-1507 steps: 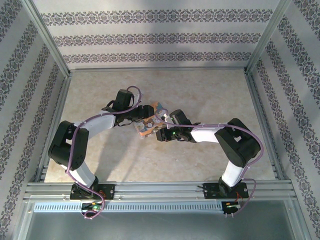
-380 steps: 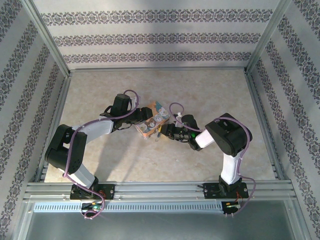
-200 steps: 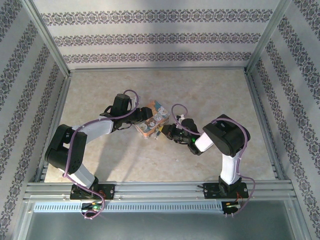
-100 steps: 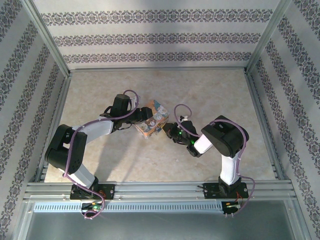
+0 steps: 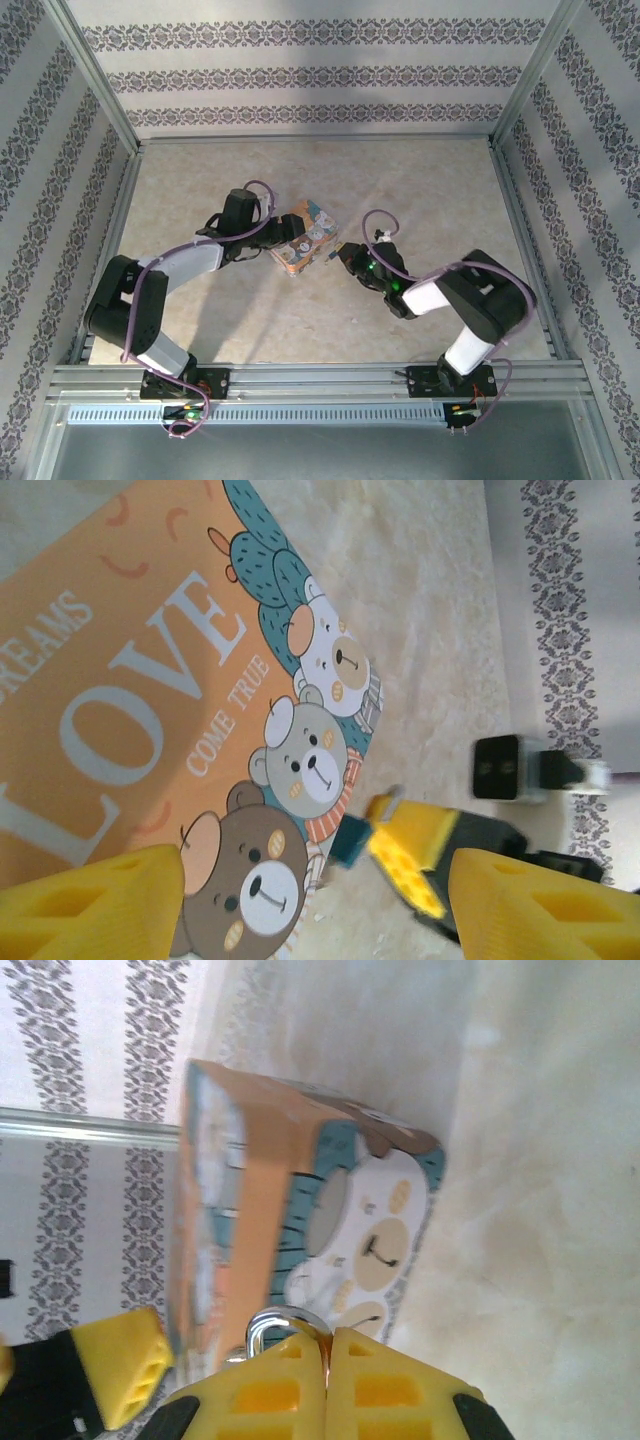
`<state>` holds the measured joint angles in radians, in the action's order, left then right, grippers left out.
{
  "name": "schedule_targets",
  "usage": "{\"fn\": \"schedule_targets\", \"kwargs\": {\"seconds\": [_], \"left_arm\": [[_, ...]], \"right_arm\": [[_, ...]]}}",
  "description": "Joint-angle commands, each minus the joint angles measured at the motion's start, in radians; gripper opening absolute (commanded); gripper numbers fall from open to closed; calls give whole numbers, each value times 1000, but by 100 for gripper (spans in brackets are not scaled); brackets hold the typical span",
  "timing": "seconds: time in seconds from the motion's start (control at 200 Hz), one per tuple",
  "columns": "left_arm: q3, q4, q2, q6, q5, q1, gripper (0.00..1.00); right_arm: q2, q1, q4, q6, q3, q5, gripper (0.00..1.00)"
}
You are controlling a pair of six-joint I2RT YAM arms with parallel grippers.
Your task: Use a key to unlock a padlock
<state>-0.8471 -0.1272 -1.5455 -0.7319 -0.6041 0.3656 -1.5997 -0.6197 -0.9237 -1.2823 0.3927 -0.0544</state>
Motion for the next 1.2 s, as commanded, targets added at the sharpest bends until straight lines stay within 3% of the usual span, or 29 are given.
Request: {"fn": "schedule_targets", "kwargs": {"seconds": [0.0, 0.3, 0.58, 0.82, 1.194], "left_arm": [[5, 58, 84, 48, 42, -3, 73], [68, 171, 330, 185, 227, -46, 79], [187, 251, 600, 274, 474, -93, 88], [228, 305, 750, 324, 616, -109, 91], [247, 305, 785, 345, 685, -115, 92]], "right_arm": [[157, -10, 257, 162, 25, 59, 0], [511, -5, 899, 446, 161, 88, 0], [620, -7, 1346, 564, 293, 48, 0], [609, -47, 1522, 556, 298, 13, 0], [428, -114, 1589, 566, 305, -33, 0]]}}
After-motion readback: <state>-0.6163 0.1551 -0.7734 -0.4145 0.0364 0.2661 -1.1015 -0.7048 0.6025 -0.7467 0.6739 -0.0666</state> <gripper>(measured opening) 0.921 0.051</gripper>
